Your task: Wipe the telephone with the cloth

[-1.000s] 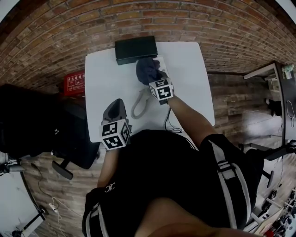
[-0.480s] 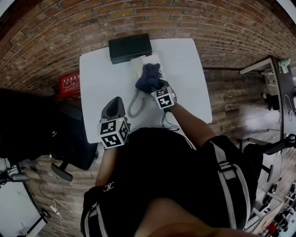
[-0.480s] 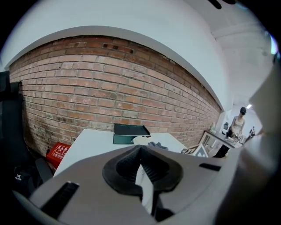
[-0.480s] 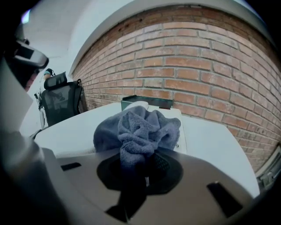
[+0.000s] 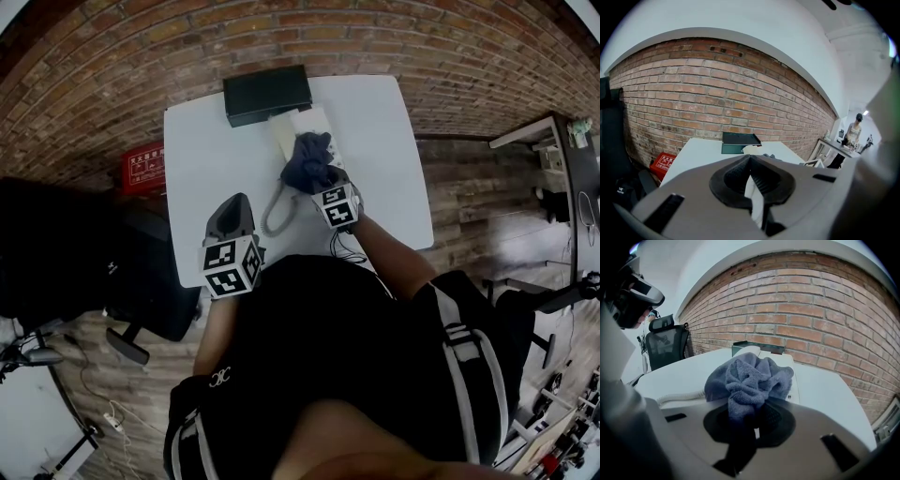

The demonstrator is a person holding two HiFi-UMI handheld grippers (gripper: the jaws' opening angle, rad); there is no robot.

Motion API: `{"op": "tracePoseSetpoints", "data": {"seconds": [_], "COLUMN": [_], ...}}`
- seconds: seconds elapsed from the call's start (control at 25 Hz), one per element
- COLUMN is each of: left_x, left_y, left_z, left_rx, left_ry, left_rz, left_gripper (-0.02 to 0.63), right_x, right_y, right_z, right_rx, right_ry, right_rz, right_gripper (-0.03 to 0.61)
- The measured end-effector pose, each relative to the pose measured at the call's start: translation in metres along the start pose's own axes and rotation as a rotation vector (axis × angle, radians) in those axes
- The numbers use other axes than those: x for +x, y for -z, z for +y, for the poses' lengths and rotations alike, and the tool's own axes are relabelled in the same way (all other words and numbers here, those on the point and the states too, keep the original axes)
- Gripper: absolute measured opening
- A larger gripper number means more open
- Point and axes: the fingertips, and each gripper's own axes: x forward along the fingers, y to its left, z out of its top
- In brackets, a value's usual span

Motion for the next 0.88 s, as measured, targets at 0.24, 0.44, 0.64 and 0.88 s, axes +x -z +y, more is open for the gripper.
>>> {"op": "tracePoseSetpoints", "data": {"seconds": [0.24,0.44,0.64,0.88], "left_x": [0.001,0.001,0.002,0.002], "left_y": [0.001,0.004,0.005,0.006], "left_z": [-0.002,-0.004,-0.005,-0.004], "left_rx": [0.001,0.003,0.005,0.010], "left_ry": [0.006,0.014,0.011,0.009], "left_rz": [0.003,0.013,0.019,0.025], "left_gripper": [0.000,0.001,0.001,0.000], "right_x": [-0.012,-0.014,-0.009,0.005], "right_y": [0.015,0.023,0.019,-0.001], "right_z": [0.011,0.016,0.008,-0.005], "right_rx": [0.019,0.030,-0.018,-0.013], "right_ry": [-0.024,-0.041,-0.003,0.030], "right_rz": [0.022,0.034,0.039,0.035], "right_gripper": [0.034,0.034,0.034,0.034]}}
